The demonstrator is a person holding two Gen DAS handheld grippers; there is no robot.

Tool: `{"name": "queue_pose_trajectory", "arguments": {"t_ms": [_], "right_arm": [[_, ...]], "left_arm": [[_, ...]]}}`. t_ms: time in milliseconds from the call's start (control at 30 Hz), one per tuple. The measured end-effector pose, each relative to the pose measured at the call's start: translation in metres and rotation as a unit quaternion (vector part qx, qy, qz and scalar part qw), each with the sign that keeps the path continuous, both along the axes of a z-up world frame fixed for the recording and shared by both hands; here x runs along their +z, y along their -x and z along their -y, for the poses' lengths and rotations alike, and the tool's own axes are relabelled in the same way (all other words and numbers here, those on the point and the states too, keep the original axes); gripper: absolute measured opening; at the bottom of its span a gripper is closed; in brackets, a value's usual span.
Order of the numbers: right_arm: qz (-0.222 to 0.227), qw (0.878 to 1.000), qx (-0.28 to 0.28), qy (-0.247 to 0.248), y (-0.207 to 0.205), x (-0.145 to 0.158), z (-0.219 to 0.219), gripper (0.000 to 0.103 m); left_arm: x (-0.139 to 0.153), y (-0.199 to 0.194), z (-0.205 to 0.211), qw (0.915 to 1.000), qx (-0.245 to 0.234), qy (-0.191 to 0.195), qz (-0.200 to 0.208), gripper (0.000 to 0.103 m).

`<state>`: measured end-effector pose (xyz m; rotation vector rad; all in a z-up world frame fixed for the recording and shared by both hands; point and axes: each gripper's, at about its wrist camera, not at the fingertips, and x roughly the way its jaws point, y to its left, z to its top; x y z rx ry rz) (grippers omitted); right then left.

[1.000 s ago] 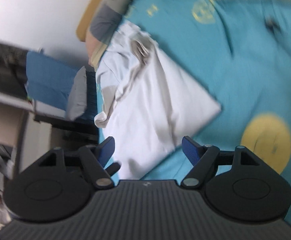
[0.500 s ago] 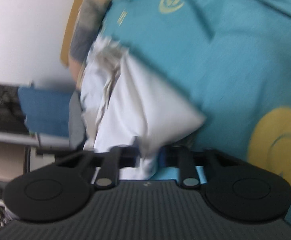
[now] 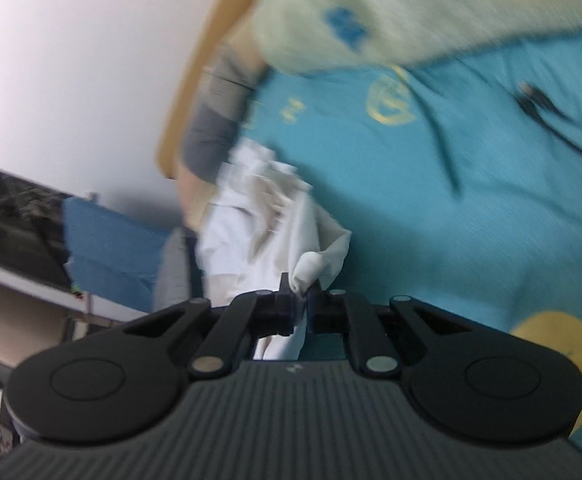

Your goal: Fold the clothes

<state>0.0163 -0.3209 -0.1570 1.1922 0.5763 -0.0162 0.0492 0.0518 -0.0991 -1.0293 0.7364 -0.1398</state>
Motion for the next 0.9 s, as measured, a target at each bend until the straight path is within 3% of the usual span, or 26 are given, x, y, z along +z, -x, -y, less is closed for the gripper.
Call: {"name": "queue_pose_trajectory", "arguments": {"t_ms": [167, 300, 400, 500, 567, 667, 767, 900], "right_arm": [[0.053, 0.998, 0.01, 0.026, 0.032, 0.038, 0.0, 0.008], [0.094, 0.994, 0.018, 0.046, 0.057, 0.069, 0.0, 0.008], [0.098, 0.993, 0.023, 0.054, 0.102, 0.069, -0.005, 0.008], [0.1, 0.993, 0.027, 0.059, 0.144, 0.067, -0.009, 0.009], [0.098, 0.992, 0.032, 0.073, 0.152, 0.07, -0.01, 0.009], [0.087, 0.992, 0.037, 0.078, 0.134, 0.082, -0.004, 0.009], [0.074, 0.993, 0.039, 0.083, 0.103, 0.095, 0.002, 0.009], [0.032, 0.986, 0.051, 0.156, 0.021, 0.112, -0.001, 0.009]], "left_arm": [[0.041, 0.042, -0.002, 0.9985, -0.018, -0.001, 0.053, 0.007], [0.045, 0.097, -0.007, 0.9983, -0.019, 0.017, 0.052, 0.007], [0.042, 0.14, -0.011, 0.9984, -0.021, 0.02, 0.049, 0.007], [0.042, 0.151, -0.009, 0.9984, -0.022, 0.022, 0.046, 0.007], [0.041, 0.156, -0.008, 0.9985, -0.023, 0.024, 0.043, 0.007], [0.05, 0.143, -0.009, 0.9987, -0.026, 0.011, 0.041, 0.007], [0.06, 0.101, -0.001, 0.9993, -0.029, -0.001, 0.022, 0.007], [0.054, 0.019, 0.01, 0.9989, -0.037, -0.011, -0.027, 0.007]]}}
